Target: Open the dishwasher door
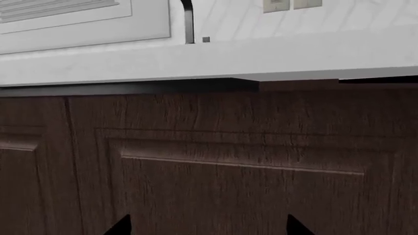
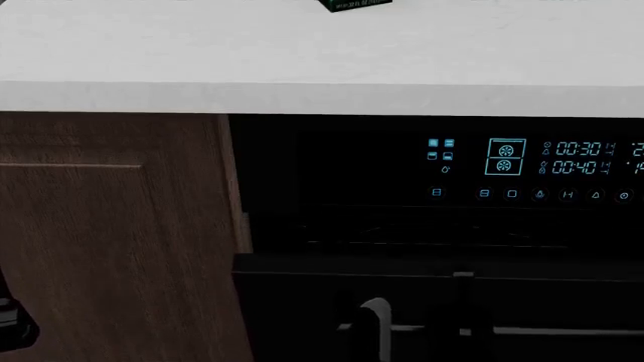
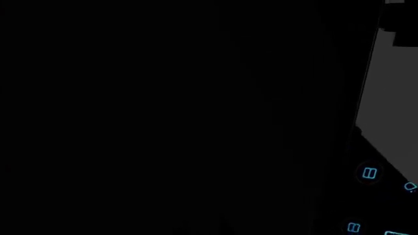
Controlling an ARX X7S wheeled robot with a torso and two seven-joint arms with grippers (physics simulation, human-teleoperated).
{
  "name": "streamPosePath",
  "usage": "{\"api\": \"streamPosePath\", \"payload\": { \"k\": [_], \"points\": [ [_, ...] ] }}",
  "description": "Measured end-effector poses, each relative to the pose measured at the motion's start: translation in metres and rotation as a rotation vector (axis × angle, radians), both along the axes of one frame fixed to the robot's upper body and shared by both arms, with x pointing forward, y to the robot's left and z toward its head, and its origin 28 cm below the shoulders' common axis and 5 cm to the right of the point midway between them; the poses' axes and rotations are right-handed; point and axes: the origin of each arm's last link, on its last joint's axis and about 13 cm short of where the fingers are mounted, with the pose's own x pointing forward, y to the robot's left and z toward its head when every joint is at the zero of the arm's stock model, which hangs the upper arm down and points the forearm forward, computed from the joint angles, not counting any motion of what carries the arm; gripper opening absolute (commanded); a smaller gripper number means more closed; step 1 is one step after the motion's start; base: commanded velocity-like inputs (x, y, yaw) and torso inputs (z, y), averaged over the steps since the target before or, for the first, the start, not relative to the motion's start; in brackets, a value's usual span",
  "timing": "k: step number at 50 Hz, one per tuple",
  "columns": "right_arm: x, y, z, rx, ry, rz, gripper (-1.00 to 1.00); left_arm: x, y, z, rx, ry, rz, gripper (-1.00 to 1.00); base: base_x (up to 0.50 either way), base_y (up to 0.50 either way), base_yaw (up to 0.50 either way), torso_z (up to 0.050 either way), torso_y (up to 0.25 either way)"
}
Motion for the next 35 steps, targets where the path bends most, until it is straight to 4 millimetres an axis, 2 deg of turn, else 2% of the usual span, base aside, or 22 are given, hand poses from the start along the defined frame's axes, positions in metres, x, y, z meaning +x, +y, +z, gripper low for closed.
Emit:
{"api": "streamPosePath", "payload": {
  "k": [35],
  "points": [
    [-0.042,-0.005,0.005,0.017,0.157,0.030,-1.00,0.000,-0.002,-0.001,-0.003,-0.004,-0.006,1.00,0.00,0.00,0.00,0.000,0.000]
  ]
}}
